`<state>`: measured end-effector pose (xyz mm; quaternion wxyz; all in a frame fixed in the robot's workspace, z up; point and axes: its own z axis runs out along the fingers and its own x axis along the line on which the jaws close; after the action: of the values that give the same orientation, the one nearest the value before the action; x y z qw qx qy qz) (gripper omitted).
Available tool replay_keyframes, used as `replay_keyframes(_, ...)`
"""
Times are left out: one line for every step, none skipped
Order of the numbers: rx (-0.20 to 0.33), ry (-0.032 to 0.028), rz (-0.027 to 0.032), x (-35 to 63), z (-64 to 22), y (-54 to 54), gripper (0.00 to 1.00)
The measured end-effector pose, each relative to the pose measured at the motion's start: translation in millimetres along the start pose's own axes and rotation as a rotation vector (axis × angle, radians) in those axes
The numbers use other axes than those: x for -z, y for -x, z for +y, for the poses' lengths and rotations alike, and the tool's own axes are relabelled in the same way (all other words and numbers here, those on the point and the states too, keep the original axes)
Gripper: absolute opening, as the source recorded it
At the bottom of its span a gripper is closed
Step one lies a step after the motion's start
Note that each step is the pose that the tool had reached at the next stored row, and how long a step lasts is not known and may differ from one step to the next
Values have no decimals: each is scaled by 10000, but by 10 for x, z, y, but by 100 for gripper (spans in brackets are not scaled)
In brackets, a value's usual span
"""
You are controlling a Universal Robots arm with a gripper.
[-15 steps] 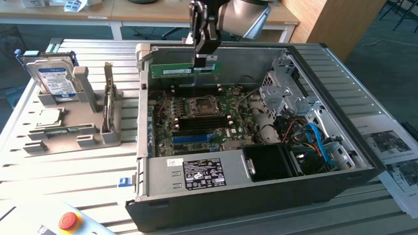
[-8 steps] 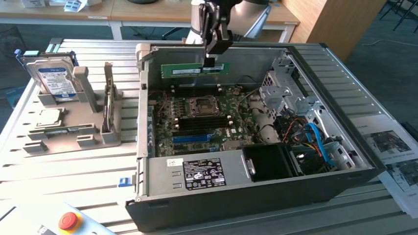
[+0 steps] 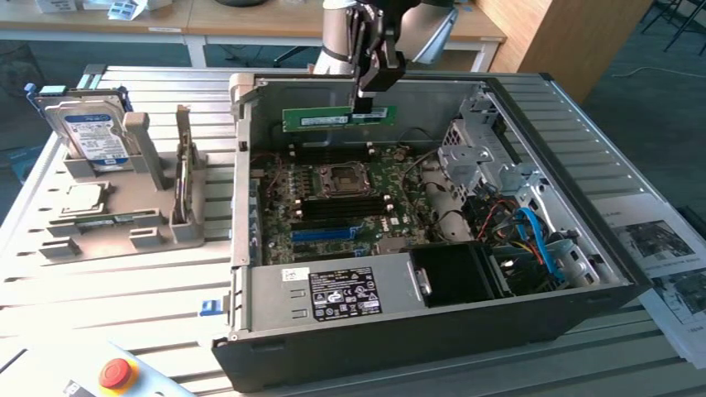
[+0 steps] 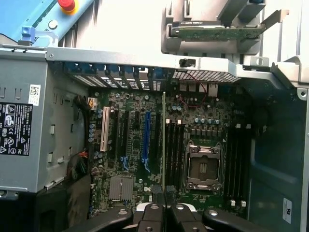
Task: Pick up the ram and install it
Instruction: 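Pick up the ram and move it above insertion slot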
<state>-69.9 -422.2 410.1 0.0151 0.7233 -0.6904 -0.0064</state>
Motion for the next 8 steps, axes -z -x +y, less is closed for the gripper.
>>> replay_keyframes(0,0,0,0,0,1,12)
replay_keyframes(0,0,0,0,0,1,12)
replay_keyframes(0,0,0,0,0,0,12)
replay_keyframes(0,0,0,0,-2,0,12)
replay_keyframes(-2,6,-1,0,-7,0,12)
replay_keyframes(-13,8,-1,0,-11,0,12)
replay_keyframes(-32,10,-1,0,-16,0,12)
replay_keyframes(-54,11,-2,0,-19,-1,12)
